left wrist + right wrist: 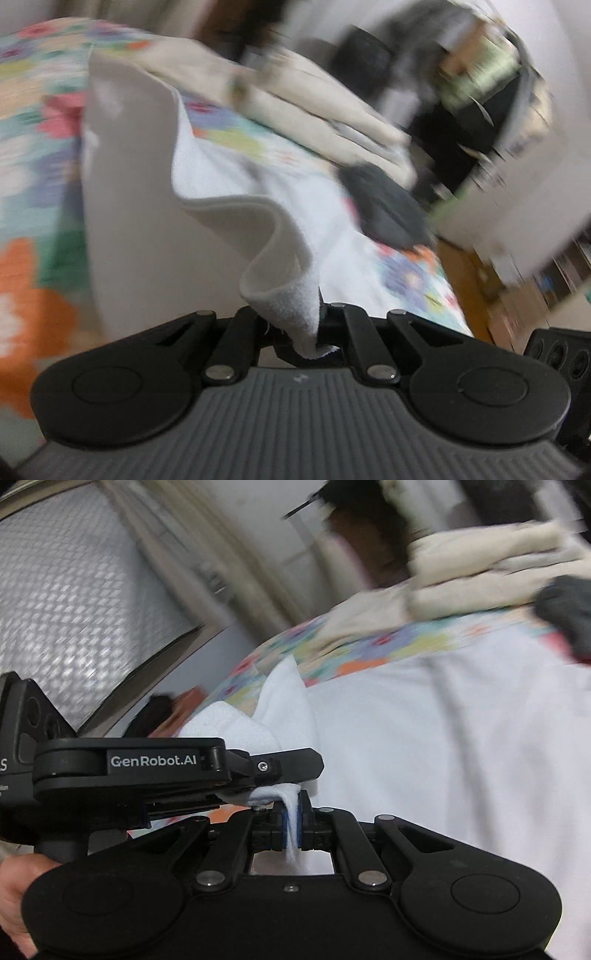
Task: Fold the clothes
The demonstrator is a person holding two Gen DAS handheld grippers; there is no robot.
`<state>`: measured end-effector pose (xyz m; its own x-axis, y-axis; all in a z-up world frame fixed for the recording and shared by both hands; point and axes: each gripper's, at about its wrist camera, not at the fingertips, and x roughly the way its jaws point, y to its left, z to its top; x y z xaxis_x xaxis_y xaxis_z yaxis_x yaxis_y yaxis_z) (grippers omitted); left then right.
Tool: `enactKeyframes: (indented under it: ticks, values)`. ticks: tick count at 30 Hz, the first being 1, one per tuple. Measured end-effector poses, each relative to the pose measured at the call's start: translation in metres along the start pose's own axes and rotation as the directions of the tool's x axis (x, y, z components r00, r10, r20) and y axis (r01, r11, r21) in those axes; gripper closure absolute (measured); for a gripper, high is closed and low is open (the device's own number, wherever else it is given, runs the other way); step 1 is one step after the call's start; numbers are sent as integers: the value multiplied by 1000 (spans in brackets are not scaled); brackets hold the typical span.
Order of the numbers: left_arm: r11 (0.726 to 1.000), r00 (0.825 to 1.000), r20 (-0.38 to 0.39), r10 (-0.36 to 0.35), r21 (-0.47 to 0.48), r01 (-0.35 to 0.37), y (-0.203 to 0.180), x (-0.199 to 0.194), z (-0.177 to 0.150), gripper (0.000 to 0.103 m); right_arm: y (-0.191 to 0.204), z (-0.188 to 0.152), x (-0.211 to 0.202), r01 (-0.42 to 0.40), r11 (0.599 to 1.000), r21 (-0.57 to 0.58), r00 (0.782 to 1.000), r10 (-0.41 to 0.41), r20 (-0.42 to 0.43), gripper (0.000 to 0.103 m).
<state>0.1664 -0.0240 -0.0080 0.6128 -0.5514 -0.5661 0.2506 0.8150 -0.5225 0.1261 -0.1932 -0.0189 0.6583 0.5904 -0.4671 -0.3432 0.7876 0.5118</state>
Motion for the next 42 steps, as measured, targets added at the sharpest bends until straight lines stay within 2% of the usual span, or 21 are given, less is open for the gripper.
enactKeyframes:
  ticks: [3,6,9,12,13,25,27,29,31,32,34,36,39,42]
  values:
    - [994,996,-58,-66,88,71,-44,25,-16,97,-26,-6,-41,84,996,26,995,-86,46,97]
    - [979,984,-136,-115,153,136,-81,52,-37,97,-53,-20,-74,154,985,75,985,-159,72,97]
    - [973,968,-227,-105,180,147,-96,86,-60,97,-82,-38,-87,211,969,132,976,-217,35,97]
    - [982,947,-315,-70,143,120,-91,114,-75,97,-107,-56,-83,251,949,189,968,-251,-20,97]
    - [984,945,-322,-64,140,114,-89,116,-79,97,-111,-61,-78,251,946,203,968,-250,-32,97]
    - [992,944,-326,-53,92,87,-70,104,-81,96,-102,-67,-64,276,956,98,961,-271,-53,97]
    - [991,940,-338,-50,100,88,-72,100,-80,94,-101,-70,-70,283,955,91,959,-279,-56,97]
    - [989,939,-340,-60,110,103,-70,87,-78,85,-101,-71,-74,285,954,96,958,-280,-56,97]
    - [985,948,-315,-39,145,88,-62,67,-76,60,-101,-72,-76,292,951,100,956,-288,-54,98]
    - [982,956,-294,0,181,55,-57,56,-76,58,-102,-72,-77,302,948,98,953,-298,-58,97]
    - [971,963,-257,81,236,-19,-42,35,-76,58,-105,-73,-77,323,942,94,946,-318,-66,97]
    - [960,961,-230,155,263,-92,-23,18,-76,57,-107,-73,-77,341,936,91,939,-335,-73,96]
    - [970,956,-240,172,212,-121,5,5,-80,55,-109,-70,-79,372,923,97,928,-367,-68,88]
    - [975,947,-271,174,181,-127,24,1,-87,55,-113,-66,-83,410,906,109,912,-406,-60,88]
